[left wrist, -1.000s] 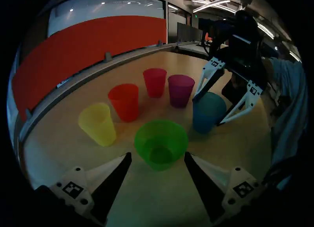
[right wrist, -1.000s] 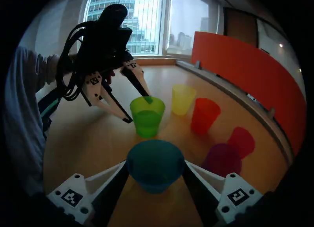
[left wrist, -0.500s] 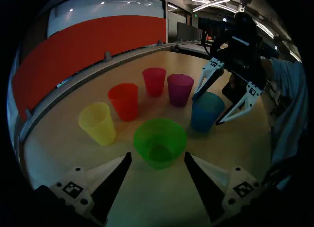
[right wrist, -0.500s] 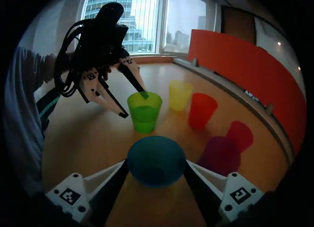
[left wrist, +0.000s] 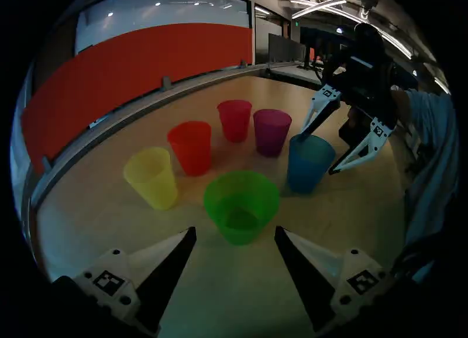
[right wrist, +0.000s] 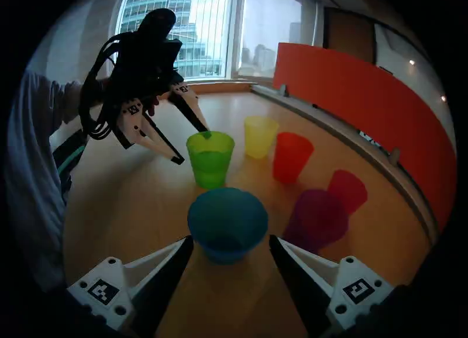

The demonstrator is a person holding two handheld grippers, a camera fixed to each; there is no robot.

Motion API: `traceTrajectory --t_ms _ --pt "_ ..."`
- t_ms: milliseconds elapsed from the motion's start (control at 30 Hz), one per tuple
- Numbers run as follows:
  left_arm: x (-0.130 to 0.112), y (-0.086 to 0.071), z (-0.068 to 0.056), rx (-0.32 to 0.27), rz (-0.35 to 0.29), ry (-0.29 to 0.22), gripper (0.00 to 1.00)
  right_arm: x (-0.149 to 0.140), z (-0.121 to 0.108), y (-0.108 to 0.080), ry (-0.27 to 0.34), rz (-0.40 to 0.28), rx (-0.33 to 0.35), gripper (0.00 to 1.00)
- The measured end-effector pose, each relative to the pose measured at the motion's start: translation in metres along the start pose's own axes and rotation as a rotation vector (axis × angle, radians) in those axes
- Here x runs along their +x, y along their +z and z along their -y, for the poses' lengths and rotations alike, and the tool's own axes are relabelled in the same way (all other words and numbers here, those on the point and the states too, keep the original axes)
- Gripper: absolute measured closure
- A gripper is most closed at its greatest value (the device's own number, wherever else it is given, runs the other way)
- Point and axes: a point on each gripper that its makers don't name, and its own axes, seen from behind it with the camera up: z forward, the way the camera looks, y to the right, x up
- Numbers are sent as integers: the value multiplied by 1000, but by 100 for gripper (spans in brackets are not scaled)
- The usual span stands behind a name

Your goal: Pour water

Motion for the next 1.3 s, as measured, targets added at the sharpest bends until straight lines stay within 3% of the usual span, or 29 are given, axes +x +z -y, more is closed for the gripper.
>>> traceTrajectory --t_ms 400,667,1000,1300 --pt "-1 -15 1 45 -32 -34 0 -13 -11 -31 53 -28 -74 0" --pt "6 -29 6 97 -95 -85 0 -10 -18 -48 83 -73 -126 0" --pt "20 -58 33 250 -210 -115 0 5 -45 -85 125 -178 -266 0" --pt "38 -89 55 389 -327 -157 0 27 -82 -121 170 -312 -458 0"
